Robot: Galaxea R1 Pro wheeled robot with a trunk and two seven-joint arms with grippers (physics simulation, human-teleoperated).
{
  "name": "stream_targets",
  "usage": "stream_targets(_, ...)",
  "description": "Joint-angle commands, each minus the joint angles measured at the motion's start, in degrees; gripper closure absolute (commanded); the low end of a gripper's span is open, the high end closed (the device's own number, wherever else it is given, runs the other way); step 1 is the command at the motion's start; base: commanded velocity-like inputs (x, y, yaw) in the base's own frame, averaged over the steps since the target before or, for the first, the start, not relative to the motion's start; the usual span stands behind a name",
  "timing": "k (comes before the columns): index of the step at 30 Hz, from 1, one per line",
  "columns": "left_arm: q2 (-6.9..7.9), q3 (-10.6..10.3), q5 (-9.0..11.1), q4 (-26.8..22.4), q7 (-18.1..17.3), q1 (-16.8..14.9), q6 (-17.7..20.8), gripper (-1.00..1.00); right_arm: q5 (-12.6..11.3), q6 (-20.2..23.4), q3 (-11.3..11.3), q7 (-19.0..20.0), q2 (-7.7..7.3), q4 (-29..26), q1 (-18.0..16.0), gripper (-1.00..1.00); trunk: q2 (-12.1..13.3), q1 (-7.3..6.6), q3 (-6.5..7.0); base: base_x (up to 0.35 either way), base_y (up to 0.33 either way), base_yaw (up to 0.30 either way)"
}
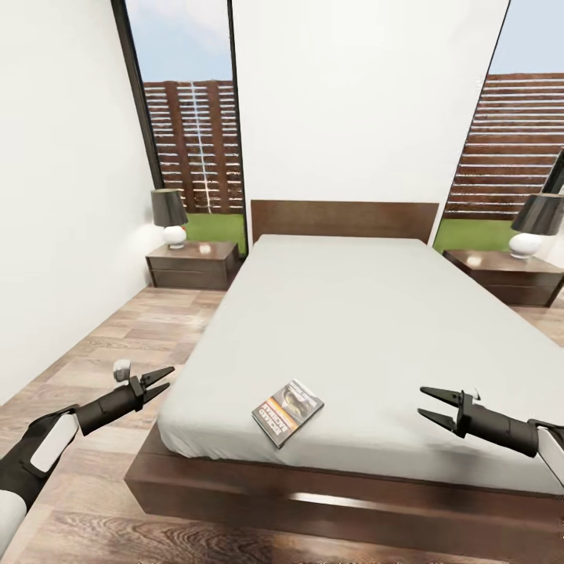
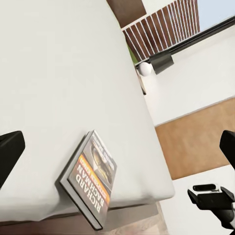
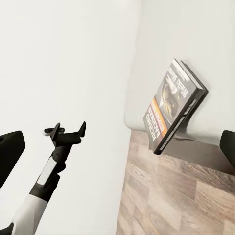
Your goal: In the bedroom, move the book from the bed onto either nightstand, and place the two sandals side by side next to the bed.
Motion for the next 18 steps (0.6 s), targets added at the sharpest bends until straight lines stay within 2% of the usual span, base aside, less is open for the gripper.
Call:
stream_targets(1, 0.01, 0.03, 0.25, 0.01, -0.04, -0.04, 0.37, -1.00, -0.03, 0.27, -0.02, 0.11, 0.00, 0.04, -0.03, -1.00, -0.03, -0.02, -0.05, -0.048, 0.000, 0.001)
stream_targets(10, -0.01, -0.01, 0.20, 0.01, 0.29, -0.03, 0.30, -1.00, -0.03, -0.67, -0.10, 0.10, -0.01, 1.68, -0.03, -1.00, -0.03, -0.02, -0.05, -0.010, 0.000, 0.000)
stream_targets(13, -0.02, -0.01, 0.22, 0.01, 0.29, -0.02, 0.29, -1.00, -0.06, -10.49, -0.11, 0.19, -0.03, 5.97, -0.03, -1.00, -0.03, -0.02, -0.05, 0.000, 0.000, 0.000)
stream_targets(17, -0.01, -0.01, 0.25, 0.01, 0.23, -0.04, 0.30, -1.00, -0.11, -18.21, -0.11, 0.34, -0.04, 9.21, -0.03, -1.00, -0.03, -0.02, -0.05, 0.000, 0.000, 0.000)
stream_targets(18, -0.02, -0.01, 0.25, 0.01, 0.23, -0.03, 0.30, -1.00, -0.11, -18.68, -0.11, 0.35, -0.04, 9.45, -0.03, -1.00, -0.03, -0.02, -0.05, 0.000, 0.000, 0.000)
